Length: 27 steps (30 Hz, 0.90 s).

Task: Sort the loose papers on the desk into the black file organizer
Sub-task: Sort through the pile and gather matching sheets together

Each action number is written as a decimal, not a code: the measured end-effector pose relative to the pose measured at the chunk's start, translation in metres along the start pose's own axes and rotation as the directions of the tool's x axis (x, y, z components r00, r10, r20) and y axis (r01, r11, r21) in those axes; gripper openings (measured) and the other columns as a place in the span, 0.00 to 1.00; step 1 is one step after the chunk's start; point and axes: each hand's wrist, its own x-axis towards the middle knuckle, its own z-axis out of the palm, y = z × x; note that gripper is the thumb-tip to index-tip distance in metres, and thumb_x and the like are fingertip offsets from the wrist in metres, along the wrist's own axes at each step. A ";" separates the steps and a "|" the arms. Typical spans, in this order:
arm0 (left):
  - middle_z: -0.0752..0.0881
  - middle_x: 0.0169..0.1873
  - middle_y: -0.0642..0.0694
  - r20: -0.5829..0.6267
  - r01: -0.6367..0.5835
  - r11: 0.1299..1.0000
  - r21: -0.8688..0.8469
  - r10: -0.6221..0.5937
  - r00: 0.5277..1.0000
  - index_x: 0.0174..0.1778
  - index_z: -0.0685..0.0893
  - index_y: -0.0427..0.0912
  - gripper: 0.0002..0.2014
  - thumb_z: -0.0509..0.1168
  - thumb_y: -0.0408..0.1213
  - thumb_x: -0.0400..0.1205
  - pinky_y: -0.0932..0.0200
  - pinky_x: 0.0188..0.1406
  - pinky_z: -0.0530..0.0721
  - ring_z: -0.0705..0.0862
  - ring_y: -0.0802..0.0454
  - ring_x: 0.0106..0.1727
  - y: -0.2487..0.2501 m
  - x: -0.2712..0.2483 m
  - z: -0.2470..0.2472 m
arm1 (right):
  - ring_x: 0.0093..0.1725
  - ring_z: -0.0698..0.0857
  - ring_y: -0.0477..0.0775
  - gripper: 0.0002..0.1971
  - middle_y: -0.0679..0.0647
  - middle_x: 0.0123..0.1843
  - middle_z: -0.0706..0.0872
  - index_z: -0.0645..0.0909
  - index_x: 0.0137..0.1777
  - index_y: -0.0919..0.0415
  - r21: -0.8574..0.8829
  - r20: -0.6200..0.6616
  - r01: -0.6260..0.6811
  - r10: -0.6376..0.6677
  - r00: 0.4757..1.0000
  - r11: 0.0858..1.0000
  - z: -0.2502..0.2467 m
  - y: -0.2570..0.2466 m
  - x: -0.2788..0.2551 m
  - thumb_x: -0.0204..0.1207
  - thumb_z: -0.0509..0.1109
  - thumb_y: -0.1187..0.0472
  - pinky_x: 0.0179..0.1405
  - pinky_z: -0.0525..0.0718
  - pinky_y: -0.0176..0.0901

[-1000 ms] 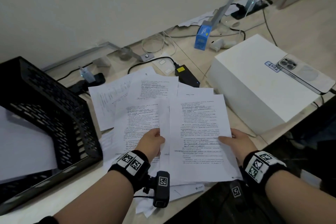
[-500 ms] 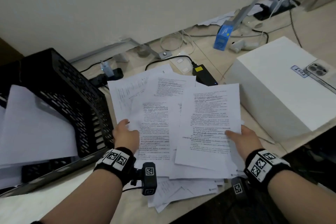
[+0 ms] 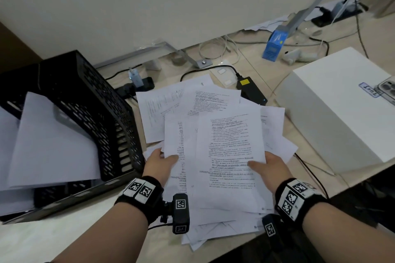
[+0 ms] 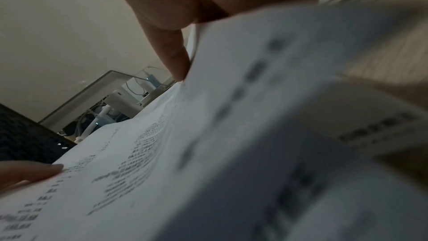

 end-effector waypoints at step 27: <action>0.87 0.49 0.45 0.129 -0.188 0.982 0.016 0.184 0.974 0.55 0.87 0.43 0.16 0.62 0.21 0.81 0.72 0.27 0.81 0.84 0.54 0.36 0.055 -0.012 0.030 | 0.52 0.92 0.60 0.07 0.54 0.51 0.94 0.89 0.54 0.57 0.217 -0.174 -0.124 0.164 0.971 0.968 -0.021 -0.008 0.015 0.77 0.76 0.64 0.63 0.86 0.56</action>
